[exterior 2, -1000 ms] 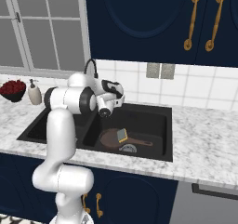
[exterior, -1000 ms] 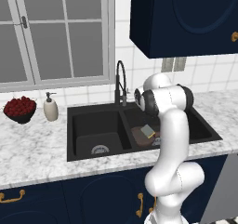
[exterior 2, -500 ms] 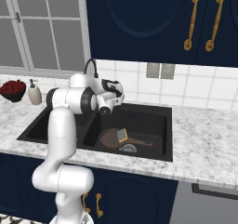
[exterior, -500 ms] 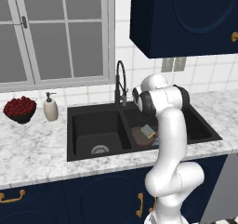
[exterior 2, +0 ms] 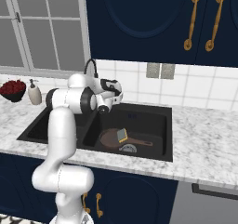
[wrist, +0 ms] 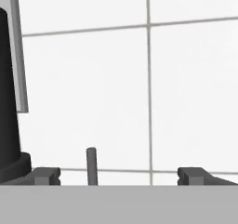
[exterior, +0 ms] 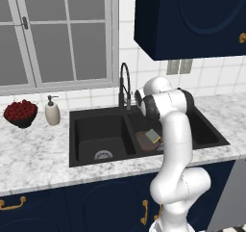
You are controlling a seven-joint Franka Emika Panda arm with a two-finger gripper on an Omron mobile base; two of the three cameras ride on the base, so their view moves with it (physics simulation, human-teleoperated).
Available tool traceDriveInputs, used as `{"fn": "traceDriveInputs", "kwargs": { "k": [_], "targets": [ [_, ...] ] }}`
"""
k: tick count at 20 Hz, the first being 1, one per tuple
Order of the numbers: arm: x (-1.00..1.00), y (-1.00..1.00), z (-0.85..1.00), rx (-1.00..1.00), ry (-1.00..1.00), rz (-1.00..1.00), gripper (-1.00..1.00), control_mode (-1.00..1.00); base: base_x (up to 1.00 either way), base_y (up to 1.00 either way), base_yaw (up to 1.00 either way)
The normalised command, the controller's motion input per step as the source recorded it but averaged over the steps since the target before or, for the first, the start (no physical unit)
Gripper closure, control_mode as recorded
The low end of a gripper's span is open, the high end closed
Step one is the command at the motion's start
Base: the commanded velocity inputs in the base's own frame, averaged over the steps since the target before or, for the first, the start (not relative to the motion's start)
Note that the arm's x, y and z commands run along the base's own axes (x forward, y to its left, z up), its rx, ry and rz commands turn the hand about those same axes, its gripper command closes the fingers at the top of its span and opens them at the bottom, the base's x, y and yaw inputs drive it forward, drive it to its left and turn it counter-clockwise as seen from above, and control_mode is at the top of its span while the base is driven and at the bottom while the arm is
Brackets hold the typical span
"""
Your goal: Pick the pan and sponge and place them into the sink. Then turn on the water.
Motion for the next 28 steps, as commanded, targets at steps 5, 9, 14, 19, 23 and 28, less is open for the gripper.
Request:
{"fn": "traceDriveInputs", "kwargs": {
  "k": [5,9,14,19,23,28],
  "targets": [
    [0.08,0.0,0.0,0.0,0.0,0.0,-1.0,-1.0,0.0,0.0,0.0],
    [0.05,0.0,0.0,0.0,0.0,0.0,-1.0,-1.0,0.0,0.0,0.0],
    [0.08,0.0,0.0,0.0,0.0,0.0,-1.0,-1.0,0.0,0.0,0.0],
    [0.12,0.0,0.0,0.0,0.0,0.0,-1.0,-1.0,0.0,0.0,0.0],
    [0.1,0.0,0.0,0.0,0.0,0.0,-1.0,-1.0,0.0,0.0,0.0],
    [0.08,0.0,0.0,0.0,0.0,0.0,-1.0,-1.0,0.0,0.0,0.0]
  ]
}}
